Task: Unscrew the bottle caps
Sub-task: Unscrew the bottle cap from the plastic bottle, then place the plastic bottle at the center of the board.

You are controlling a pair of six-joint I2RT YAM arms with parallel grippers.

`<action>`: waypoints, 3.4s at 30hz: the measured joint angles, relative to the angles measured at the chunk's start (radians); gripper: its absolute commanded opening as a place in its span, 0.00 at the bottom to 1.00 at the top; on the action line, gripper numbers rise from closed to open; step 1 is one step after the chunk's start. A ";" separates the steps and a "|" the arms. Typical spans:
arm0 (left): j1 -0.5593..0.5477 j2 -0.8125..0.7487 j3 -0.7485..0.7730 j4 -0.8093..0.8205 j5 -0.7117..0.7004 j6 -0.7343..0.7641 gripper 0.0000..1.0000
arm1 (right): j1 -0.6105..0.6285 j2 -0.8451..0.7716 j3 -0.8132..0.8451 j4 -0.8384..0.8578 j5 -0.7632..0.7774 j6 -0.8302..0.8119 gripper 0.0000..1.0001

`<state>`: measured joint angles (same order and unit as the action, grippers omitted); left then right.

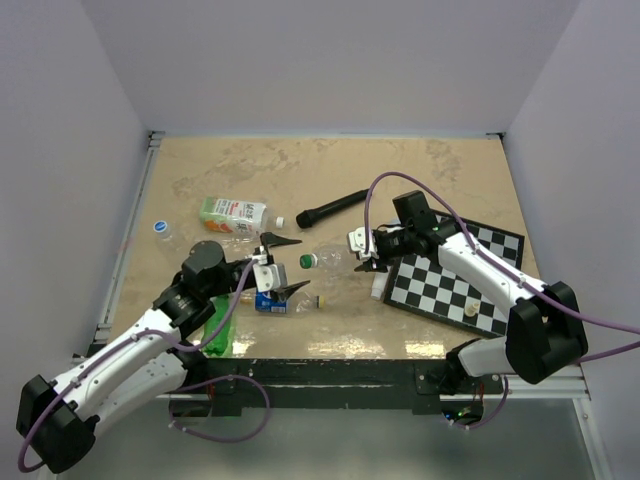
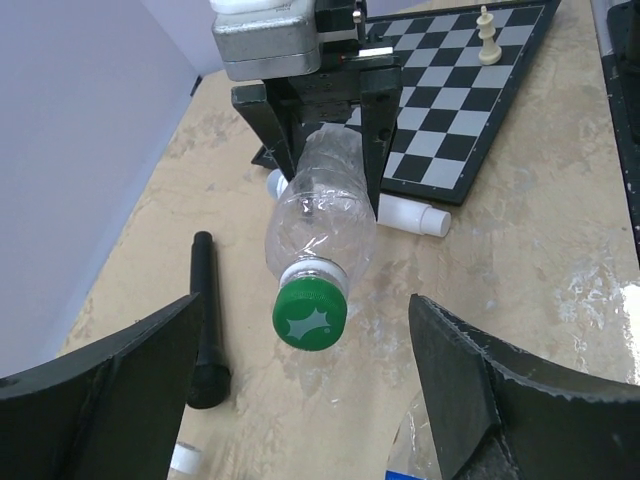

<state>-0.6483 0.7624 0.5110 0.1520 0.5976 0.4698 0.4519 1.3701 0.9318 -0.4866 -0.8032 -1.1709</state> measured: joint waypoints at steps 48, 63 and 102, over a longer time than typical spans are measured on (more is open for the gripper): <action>0.000 0.114 0.269 -0.325 -0.349 -1.036 0.00 | 0.001 0.014 0.000 -0.014 0.000 -0.010 0.00; 0.000 0.110 0.268 -0.367 -0.426 -1.063 0.00 | 0.001 0.015 0.000 -0.014 0.000 -0.010 0.00; 0.000 -0.091 0.058 -0.220 -0.396 -0.446 0.00 | -0.519 0.688 0.900 0.098 0.517 0.637 0.01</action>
<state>-0.6483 0.6716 0.5690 -0.0681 0.2012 0.0238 -0.0673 2.0583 1.8313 -0.3885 -0.2863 -0.5339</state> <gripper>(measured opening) 0.337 0.495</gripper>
